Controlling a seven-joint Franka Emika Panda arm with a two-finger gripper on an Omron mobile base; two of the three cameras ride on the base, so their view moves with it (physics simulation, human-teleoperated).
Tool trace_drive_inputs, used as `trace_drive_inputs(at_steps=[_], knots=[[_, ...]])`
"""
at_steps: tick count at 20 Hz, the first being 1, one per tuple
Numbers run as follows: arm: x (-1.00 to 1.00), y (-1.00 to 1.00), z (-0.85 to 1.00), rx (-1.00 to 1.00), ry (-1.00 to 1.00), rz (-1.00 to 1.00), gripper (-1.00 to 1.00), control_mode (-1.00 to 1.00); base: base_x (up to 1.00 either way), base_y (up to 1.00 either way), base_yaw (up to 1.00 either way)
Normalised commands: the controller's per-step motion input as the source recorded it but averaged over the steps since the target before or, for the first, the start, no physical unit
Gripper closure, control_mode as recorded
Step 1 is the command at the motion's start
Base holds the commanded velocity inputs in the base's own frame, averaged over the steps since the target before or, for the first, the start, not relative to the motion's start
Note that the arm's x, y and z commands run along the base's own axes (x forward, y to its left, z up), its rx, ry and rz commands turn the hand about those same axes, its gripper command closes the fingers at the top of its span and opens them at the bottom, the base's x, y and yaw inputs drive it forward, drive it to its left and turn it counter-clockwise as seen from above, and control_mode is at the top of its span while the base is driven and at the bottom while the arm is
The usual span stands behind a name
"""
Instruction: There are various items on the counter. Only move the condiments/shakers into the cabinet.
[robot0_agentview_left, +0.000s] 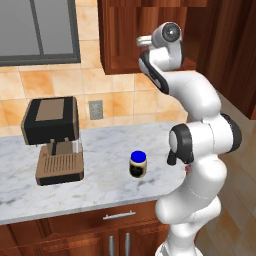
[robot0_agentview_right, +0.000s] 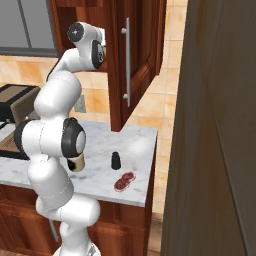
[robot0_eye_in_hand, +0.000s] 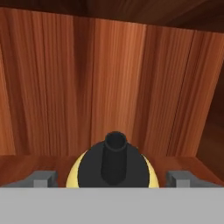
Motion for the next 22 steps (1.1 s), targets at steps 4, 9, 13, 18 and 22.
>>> trace_drive_inputs(at_steps=[4, 9, 13, 18, 22], knots=[[0.21, -0.01, -0.24, -0.06, -0.09, 0.0, -1.0, -1.0, 0.0, 0.0, 0.0], [0.32, 0.0, -0.29, -0.08, -0.11, 0.0, -1.0, -1.0, 0.0, 0.0, 0.0], [0.04, 0.0, -0.05, -0.01, -0.02, 0.0, -1.0, -1.0, 0.0, 0.0, 0.0], [-0.76, 0.0, 0.0, 0.0, -0.03, 0.0, -1.0, -1.0, 0.0, 0.0, 0.0], [-1.0, 0.05, 0.0, 0.01, -0.12, -0.06, -1.0, -1.0, 0.0, 0.0, 0.0]])
